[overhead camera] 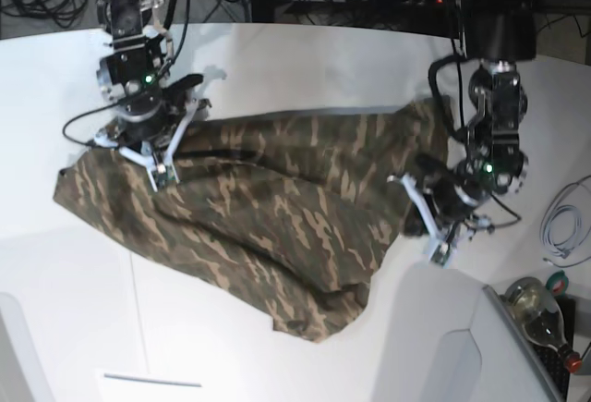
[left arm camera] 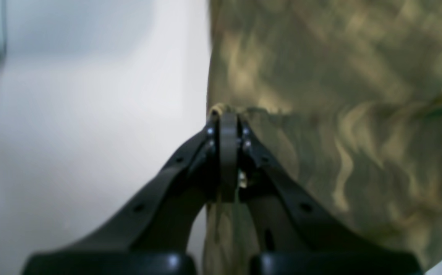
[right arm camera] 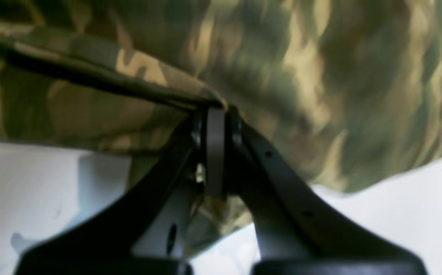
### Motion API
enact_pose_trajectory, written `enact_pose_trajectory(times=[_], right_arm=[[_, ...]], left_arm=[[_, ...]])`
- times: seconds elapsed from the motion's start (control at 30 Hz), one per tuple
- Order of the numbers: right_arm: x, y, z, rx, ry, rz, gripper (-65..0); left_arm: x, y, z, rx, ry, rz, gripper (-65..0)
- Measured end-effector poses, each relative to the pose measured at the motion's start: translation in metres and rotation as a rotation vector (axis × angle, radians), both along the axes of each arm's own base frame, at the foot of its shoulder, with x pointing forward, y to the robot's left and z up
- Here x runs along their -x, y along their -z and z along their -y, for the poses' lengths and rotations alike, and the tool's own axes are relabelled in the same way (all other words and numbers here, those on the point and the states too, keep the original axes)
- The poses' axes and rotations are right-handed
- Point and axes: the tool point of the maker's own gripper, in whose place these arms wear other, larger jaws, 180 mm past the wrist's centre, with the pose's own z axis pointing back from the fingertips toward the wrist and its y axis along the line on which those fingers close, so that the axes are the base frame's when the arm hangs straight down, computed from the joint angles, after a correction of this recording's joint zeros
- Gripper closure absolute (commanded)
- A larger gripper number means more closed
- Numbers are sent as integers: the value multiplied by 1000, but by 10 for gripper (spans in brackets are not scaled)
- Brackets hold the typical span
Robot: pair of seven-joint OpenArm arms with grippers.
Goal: Layout the t-shirt on the table in an organized manner, then fold the t-shirt properly
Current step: 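Pull the shirt edge toward the robot with both grippers and release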
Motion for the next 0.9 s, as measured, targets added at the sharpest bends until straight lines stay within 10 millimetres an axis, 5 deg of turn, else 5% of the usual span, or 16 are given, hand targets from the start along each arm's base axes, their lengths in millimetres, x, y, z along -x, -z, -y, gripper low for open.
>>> enact_pose_trajectory(times=[0.1,0.27,0.4,0.57,0.7,0.8,0.9], right_arm=[[-15,-9,19,48,16,4,0],[-42,-26,15,41,12,61,0],[-76,-53,37,93,28,100,0],[-136,-119,72,179,41,239,0],[-180,-193,90,247,0,372,0],[-190,-262,98,300,-6,535,0],[-178,-315,94,336,-14,680,0]], left_arm=[[-17,-13,-2,-1,-5,30,0],[-40,-26,-4,-2,-16,50,0],[-79,-59,6,43,-20,112,0],[-134,-121,26,104,-6,217,0],[-167,-196,40,138,12,355,0],[-172,-252,46,120,24,454,0],[-154,-294,47,104,37,559,0]])
